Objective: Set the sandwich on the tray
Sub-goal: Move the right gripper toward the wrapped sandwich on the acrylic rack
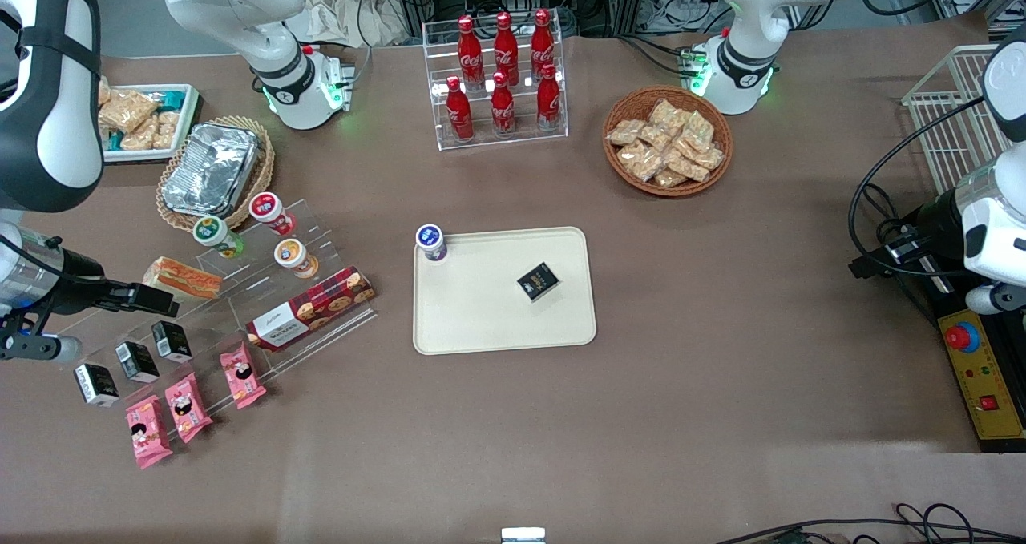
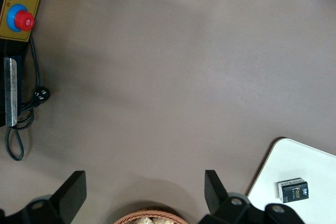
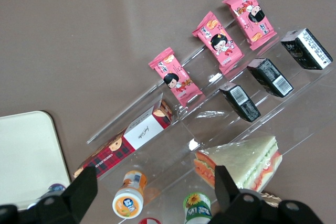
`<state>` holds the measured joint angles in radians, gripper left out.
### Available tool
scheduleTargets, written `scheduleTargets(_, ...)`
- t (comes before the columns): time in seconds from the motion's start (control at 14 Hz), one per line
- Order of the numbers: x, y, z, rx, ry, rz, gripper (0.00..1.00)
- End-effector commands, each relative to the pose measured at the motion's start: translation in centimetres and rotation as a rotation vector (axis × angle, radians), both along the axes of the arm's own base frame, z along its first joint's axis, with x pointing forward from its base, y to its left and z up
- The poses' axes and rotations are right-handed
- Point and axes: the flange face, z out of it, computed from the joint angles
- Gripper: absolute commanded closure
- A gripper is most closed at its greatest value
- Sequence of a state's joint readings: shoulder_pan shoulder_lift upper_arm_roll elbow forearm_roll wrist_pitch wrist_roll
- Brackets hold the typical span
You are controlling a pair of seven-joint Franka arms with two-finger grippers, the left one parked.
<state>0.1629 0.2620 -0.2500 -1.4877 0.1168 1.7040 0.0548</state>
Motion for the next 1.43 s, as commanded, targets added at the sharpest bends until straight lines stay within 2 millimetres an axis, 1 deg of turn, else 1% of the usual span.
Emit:
scheduleTargets(0.0,0.2,-0.3,0.2,0.029,-0.015,-0.003,0.01)
scheduleTargets(0.57,0.2,-0.4,0.3,0.029,-0.016,-0.003,0.01)
scheduleTargets(0.79,-0.1,-0.2,0.5,0.021,-0.004,-0.011,0.01)
scheduleTargets(0.86,-0.8,-0.7,1.0,0.026,0.011,-0.020,0.01)
scheduleTargets(0.93,-1.5,-1.5,1.5,0.035,0.038,-0.034,0.01)
scheduleTargets(1.0,-2.1,-1.9,2.3,0.037,0.040,-0.040,0.01)
scheduleTargets(1.14,-3.2,-2.5,3.2,0.038,0.056,-0.073,0.01)
scheduleTargets(1.21,-3.6,-3.0,3.5,0.033,0.062,-0.130,0.01)
scheduleTargets(1.36,-4.8,-3.3,3.0,0.008,0.069,-0.165,0.01)
